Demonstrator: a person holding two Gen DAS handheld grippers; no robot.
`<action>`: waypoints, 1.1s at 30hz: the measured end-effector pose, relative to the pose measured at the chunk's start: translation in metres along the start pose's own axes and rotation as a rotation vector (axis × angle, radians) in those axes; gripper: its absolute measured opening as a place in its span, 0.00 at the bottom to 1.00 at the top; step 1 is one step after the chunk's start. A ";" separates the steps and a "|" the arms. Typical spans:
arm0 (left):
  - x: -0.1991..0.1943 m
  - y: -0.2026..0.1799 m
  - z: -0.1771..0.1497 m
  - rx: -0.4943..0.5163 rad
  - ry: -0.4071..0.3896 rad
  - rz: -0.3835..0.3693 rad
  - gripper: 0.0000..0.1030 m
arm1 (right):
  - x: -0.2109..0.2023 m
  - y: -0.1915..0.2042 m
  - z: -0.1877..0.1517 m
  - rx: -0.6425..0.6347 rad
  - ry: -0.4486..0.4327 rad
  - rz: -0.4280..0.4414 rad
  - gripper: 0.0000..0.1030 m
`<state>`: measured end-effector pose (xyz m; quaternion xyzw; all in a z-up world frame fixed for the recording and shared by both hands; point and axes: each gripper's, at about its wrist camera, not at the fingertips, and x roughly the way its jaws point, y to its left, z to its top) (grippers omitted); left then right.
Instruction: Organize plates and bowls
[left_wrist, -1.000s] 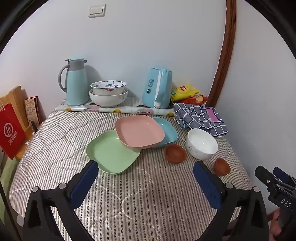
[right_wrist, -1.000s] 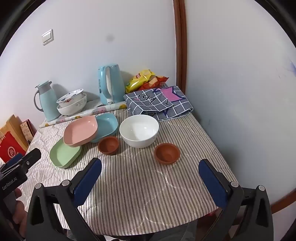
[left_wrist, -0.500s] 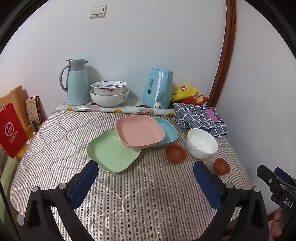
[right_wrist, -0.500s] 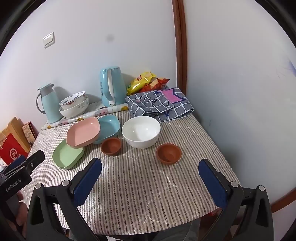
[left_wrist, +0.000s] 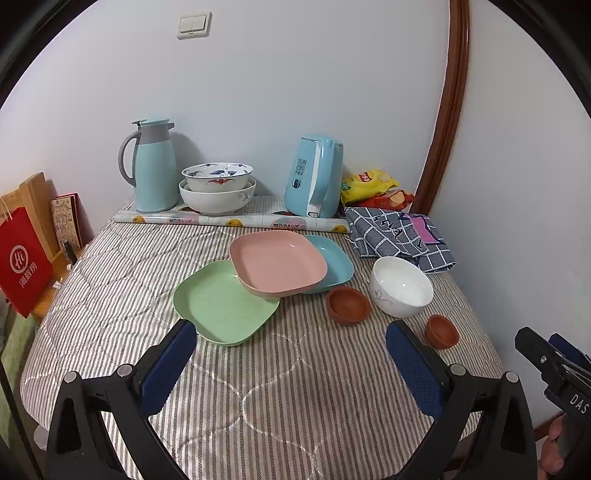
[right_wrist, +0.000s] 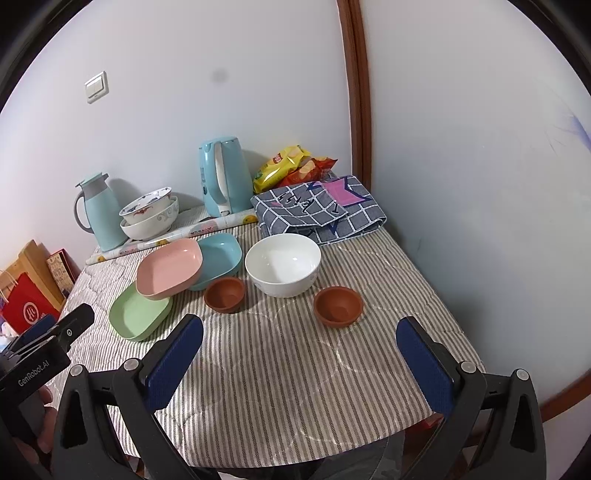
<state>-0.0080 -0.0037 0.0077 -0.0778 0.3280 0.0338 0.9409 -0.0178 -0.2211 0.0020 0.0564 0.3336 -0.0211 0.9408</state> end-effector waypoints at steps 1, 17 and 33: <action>0.000 0.000 0.000 0.001 0.000 -0.001 1.00 | -0.001 -0.001 0.000 0.000 0.000 0.001 1.00; -0.002 0.000 0.000 0.000 0.001 -0.005 1.00 | -0.007 -0.001 -0.002 0.007 -0.013 0.015 1.00; -0.002 -0.001 -0.001 0.000 -0.002 0.003 1.00 | -0.010 0.002 -0.004 0.002 -0.019 0.023 1.00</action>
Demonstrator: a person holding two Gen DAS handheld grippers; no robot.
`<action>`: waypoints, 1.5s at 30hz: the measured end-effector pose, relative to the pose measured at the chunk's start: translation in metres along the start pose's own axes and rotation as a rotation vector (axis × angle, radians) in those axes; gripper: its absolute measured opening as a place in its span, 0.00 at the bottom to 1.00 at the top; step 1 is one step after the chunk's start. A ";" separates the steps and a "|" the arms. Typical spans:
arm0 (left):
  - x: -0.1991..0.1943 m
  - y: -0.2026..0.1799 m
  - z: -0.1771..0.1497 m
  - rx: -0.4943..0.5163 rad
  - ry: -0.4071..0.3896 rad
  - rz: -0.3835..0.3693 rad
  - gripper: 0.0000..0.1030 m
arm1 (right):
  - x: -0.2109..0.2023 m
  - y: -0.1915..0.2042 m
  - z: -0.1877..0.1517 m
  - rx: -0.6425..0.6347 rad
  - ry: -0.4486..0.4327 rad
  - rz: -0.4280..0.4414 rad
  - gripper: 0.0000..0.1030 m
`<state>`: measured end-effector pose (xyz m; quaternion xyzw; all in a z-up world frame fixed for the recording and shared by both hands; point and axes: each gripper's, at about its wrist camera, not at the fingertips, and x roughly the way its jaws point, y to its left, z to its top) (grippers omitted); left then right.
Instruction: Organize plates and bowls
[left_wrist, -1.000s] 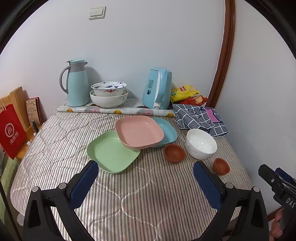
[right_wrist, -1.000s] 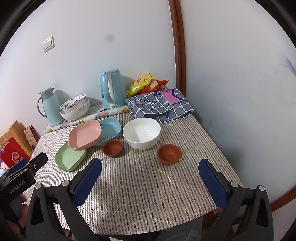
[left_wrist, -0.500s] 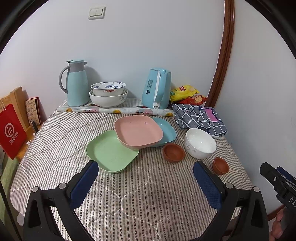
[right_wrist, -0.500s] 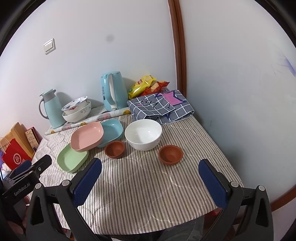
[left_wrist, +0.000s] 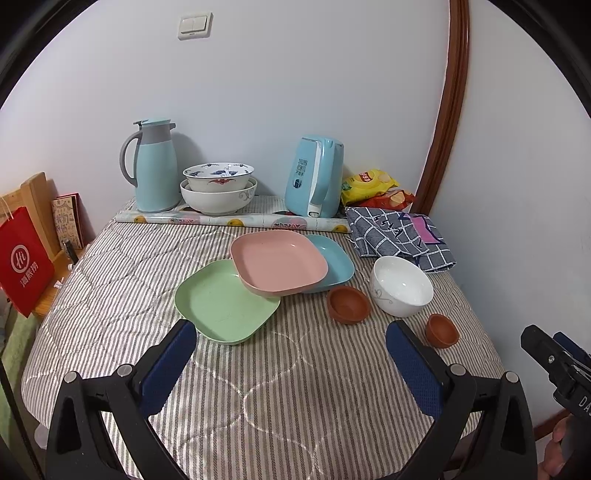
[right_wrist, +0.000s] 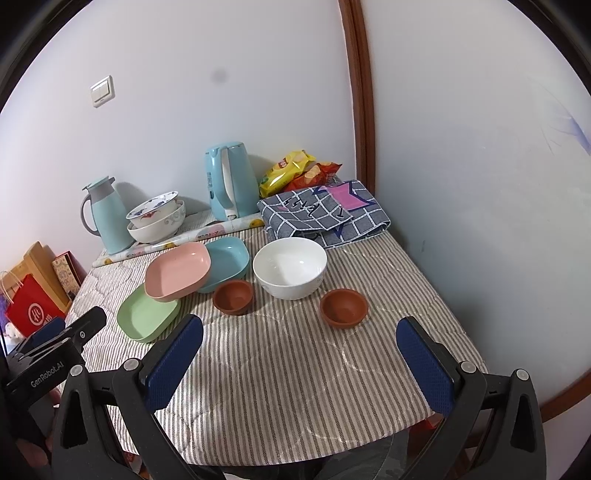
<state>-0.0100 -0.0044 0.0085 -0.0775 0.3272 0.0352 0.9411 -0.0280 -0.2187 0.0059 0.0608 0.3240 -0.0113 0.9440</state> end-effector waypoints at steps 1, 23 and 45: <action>0.000 0.000 0.000 0.001 -0.002 0.000 1.00 | 0.000 0.000 0.000 0.001 -0.001 0.001 1.00; -0.003 0.005 0.001 0.003 -0.015 0.008 1.00 | -0.002 0.003 0.002 -0.007 0.001 0.008 1.00; 0.000 0.006 0.007 0.000 -0.033 -0.003 1.00 | 0.003 0.016 0.005 -0.035 -0.006 0.032 1.00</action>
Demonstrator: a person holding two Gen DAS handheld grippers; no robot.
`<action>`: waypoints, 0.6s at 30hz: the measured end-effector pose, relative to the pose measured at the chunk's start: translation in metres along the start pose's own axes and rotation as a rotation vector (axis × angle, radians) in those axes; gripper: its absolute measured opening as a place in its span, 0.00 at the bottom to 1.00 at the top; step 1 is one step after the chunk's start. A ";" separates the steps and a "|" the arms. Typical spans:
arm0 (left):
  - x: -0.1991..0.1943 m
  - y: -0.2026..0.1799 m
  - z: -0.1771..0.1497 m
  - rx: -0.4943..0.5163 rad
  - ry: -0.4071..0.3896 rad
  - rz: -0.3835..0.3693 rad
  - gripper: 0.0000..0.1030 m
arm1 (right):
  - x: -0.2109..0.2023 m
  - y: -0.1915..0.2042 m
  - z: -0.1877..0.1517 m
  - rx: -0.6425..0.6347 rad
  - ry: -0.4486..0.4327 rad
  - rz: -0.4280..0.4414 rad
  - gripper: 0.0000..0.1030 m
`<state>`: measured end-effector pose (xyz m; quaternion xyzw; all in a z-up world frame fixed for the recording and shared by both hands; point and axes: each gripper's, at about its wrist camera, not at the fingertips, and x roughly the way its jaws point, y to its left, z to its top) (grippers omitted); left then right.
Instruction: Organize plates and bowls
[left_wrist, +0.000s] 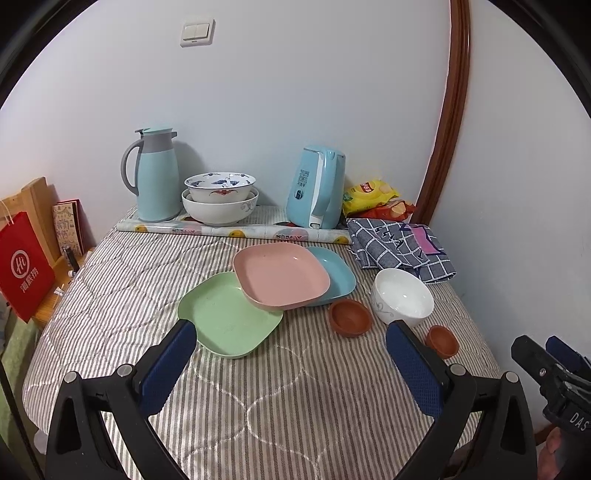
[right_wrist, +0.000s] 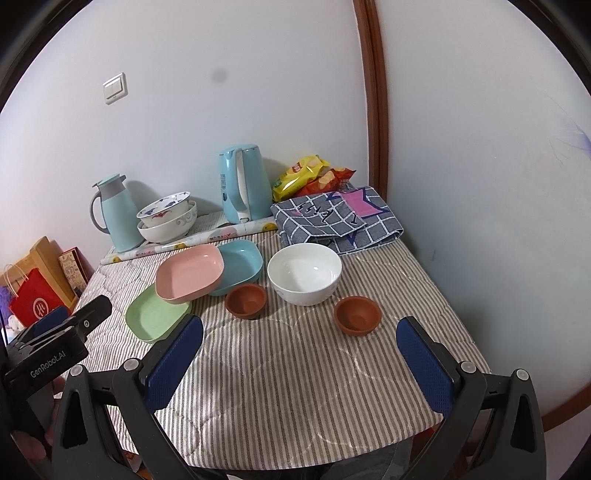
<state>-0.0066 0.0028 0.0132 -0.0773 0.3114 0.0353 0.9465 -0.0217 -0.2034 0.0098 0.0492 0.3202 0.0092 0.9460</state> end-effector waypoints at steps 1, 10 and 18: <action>0.001 0.000 0.000 0.001 0.001 0.000 1.00 | 0.003 0.000 0.000 0.000 0.004 0.006 1.00; 0.033 0.018 0.001 -0.025 0.057 0.032 1.00 | 0.031 0.002 0.002 0.008 0.037 0.023 1.00; 0.064 0.035 0.004 -0.048 0.107 0.056 0.98 | 0.066 0.008 0.005 0.005 0.098 0.036 1.00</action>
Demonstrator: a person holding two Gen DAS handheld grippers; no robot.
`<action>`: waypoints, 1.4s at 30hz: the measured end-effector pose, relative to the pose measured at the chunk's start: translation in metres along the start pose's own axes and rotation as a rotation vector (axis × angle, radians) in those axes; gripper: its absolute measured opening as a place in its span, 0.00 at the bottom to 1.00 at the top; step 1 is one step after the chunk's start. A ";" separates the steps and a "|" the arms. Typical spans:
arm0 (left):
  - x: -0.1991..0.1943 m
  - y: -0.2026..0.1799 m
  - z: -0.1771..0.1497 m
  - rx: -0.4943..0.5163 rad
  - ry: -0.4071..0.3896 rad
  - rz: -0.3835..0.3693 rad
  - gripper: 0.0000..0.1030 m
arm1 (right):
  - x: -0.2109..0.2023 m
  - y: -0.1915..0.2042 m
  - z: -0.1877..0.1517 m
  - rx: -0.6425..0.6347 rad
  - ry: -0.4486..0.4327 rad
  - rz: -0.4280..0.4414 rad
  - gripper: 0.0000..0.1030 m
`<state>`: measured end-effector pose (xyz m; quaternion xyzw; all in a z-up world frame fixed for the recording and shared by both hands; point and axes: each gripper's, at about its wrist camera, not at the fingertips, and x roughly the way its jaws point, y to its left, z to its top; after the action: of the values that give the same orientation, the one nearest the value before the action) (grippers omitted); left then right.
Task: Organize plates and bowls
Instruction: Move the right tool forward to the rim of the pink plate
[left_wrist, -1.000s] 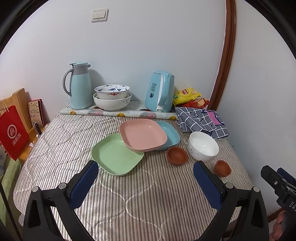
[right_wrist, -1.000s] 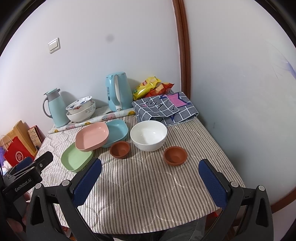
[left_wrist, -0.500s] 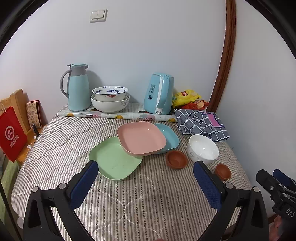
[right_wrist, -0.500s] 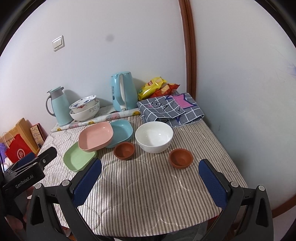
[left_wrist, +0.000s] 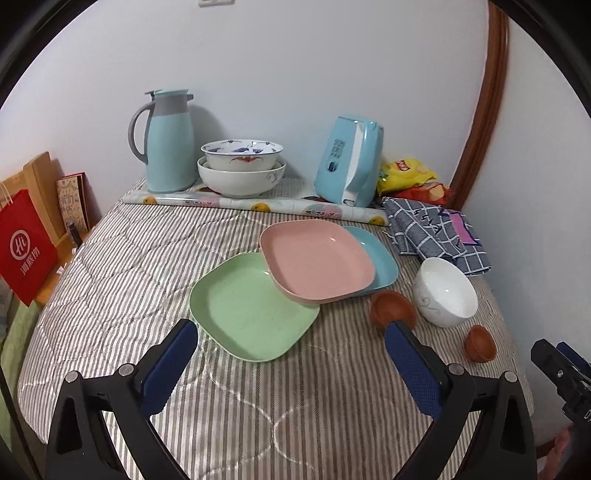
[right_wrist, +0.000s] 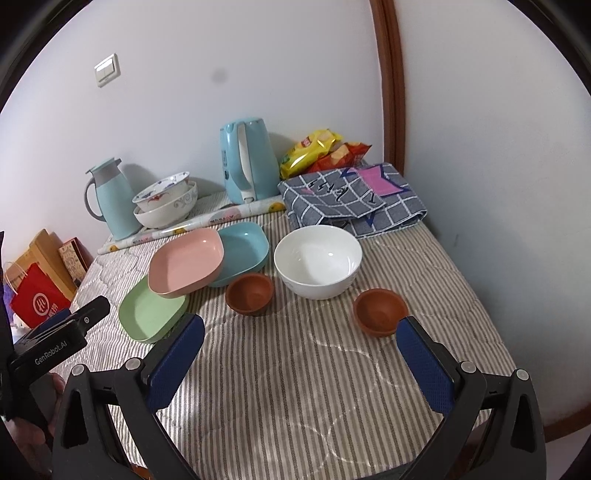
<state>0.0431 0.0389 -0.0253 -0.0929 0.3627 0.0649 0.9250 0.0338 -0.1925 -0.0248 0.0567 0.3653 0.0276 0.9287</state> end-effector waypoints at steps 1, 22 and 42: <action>0.003 0.001 0.001 0.001 -0.001 0.003 0.97 | 0.004 0.001 0.002 -0.003 0.007 0.005 1.00; 0.067 0.010 0.045 -0.004 0.056 0.038 0.89 | 0.078 0.048 0.049 -0.106 0.084 0.059 0.85; 0.149 0.030 0.074 -0.020 0.143 -0.006 0.71 | 0.167 0.088 0.069 -0.098 0.205 0.090 0.67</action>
<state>0.1946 0.0921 -0.0777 -0.1077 0.4271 0.0588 0.8959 0.2023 -0.0959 -0.0759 0.0245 0.4537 0.0926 0.8860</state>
